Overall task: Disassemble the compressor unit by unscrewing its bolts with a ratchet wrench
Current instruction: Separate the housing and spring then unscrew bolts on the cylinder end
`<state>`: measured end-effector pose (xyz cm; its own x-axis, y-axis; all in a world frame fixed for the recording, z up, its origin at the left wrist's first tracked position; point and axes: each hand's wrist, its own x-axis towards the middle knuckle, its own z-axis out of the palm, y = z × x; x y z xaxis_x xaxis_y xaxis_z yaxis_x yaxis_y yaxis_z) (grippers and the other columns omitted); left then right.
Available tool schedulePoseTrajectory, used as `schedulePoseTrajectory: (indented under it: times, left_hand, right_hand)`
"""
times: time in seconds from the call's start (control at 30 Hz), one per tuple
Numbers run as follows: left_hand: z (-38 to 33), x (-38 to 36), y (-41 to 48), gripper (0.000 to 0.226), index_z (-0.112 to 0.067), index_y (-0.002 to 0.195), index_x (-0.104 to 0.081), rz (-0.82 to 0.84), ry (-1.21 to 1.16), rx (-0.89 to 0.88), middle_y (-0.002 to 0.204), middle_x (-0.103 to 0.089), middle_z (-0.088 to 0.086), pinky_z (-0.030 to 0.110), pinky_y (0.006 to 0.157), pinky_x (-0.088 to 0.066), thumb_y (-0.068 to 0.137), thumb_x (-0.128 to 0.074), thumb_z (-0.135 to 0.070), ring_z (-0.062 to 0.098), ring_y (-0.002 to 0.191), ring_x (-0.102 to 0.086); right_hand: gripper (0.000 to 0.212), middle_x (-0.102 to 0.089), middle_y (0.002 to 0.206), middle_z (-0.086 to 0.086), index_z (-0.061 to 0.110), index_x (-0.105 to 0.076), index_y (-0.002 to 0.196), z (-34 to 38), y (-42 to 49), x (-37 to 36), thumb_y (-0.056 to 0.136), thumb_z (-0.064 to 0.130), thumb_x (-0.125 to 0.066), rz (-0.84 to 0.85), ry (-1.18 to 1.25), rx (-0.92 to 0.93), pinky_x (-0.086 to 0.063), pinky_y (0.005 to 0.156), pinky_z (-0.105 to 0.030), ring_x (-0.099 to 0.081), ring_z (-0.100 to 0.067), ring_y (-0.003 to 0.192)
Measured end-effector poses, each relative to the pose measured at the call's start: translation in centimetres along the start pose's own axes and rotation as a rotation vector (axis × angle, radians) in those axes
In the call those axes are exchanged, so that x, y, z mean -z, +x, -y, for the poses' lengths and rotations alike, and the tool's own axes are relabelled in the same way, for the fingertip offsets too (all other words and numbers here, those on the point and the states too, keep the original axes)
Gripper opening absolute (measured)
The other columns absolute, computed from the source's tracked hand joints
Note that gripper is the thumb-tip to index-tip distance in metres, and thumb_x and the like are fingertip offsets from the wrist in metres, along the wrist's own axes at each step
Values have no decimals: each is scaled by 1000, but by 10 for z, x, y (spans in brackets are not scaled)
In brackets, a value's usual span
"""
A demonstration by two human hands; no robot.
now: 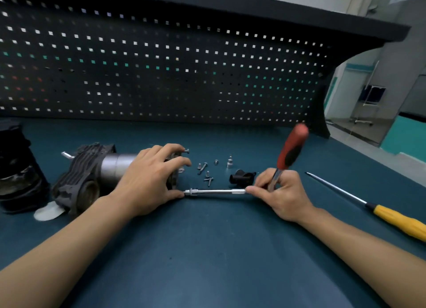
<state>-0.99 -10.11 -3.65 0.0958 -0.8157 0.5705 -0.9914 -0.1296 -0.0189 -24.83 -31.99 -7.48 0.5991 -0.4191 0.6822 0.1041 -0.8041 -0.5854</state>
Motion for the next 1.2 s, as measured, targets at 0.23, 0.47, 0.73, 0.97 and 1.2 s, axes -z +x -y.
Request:
schedulePoseTrajectory:
  times: [0.23, 0.47, 0.73, 0.97, 1.2]
  left_hand:
    - [3, -3, 4, 68, -30, 116, -67, 8, -11, 36, 132, -55, -2, 44, 92, -45, 55, -93, -44, 27, 105, -56]
    - [2, -3, 3, 66, -31, 113, -68, -5, -37, 40, 131, -56, -3, 43, 91, -46, 53, -94, -42, 26, 106, -56]
    - [4, -4, 3, 61, -33, 109, -68, -15, -58, 28, 131, -55, -4, 40, 91, -45, 54, -93, -42, 23, 105, -54]
    - [4, 0, -1, 56, -34, 104, -68, -16, -70, -25, 129, -56, -4, 37, 86, -44, 55, -93, -42, 22, 101, -54]
    - [5, 2, -2, 53, -36, 102, -68, -19, -67, -92, 125, -57, -11, 33, 81, -43, 56, -92, -45, 20, 101, -53]
  right_hand:
    - [41, -62, 68, 5, 14, -66, 68, -12, 8, 9, 92, 46, -66, 172, -402, 256, -47, 66, -21, -59, -11, 67]
    - [80, -62, 51, 6, 6, -66, 61, 6, 25, -11, 97, 68, -31, 79, -250, -536, -50, 69, -36, -60, -13, 57]
    - [74, -57, 45, 7, 14, -64, 52, 3, 53, -8, 99, 63, -33, 229, -347, -774, -41, 59, -29, -59, -14, 56]
    - [47, -74, 84, -6, 8, -68, 88, -4, 65, -18, 97, 42, -37, 273, -532, -836, -54, 77, -37, -66, -23, 77]
    - [67, -60, 50, 0, 5, -61, 61, -1, 37, -14, 100, 54, -39, 82, -368, -675, -52, 67, -32, -62, -22, 56]
